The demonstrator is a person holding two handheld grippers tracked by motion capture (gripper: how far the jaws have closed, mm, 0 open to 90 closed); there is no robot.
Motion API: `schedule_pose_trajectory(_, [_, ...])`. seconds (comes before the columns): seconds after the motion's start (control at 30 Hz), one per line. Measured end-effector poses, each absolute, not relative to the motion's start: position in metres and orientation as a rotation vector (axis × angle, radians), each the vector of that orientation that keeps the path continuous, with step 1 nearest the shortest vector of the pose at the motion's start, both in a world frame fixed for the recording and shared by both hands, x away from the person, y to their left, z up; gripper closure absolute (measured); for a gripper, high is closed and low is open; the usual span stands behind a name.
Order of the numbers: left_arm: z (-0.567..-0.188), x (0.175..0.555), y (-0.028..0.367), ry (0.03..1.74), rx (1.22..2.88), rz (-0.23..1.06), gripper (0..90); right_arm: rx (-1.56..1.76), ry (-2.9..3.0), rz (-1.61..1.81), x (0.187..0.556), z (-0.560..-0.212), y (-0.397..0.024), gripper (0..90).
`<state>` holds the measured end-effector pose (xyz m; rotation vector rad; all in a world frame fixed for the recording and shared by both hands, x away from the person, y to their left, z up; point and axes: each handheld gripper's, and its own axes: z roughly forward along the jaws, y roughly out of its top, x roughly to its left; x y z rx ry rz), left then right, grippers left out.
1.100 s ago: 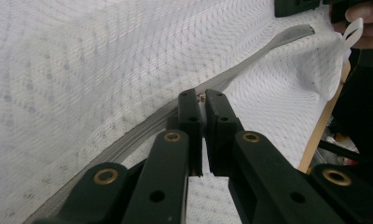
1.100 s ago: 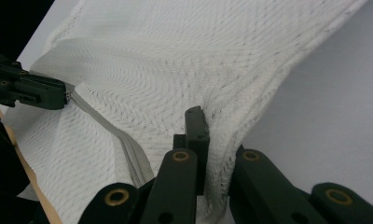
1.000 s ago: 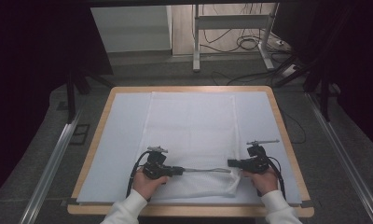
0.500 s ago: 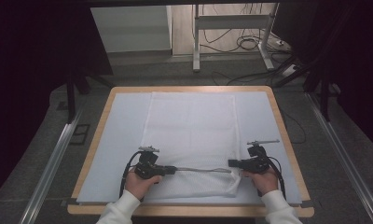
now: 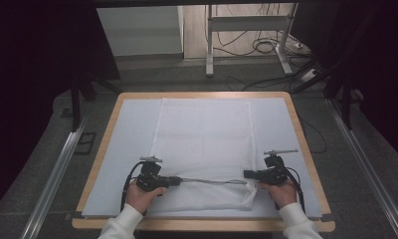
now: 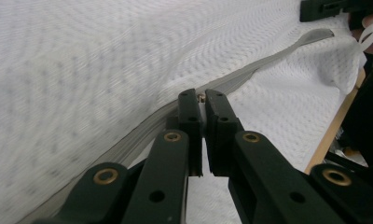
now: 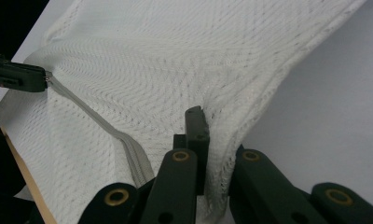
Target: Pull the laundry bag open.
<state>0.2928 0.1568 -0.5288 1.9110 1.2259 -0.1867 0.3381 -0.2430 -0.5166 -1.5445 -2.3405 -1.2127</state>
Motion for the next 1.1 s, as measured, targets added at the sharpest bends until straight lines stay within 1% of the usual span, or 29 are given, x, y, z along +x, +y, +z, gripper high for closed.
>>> schedule_pose_trajectory(1.1, [-0.526, 0.285, 0.191, 1.257, 1.866, -0.172, 87.0, -1.55, -2.344, -1.212, 0.338, -0.517, -0.244, 88.4])
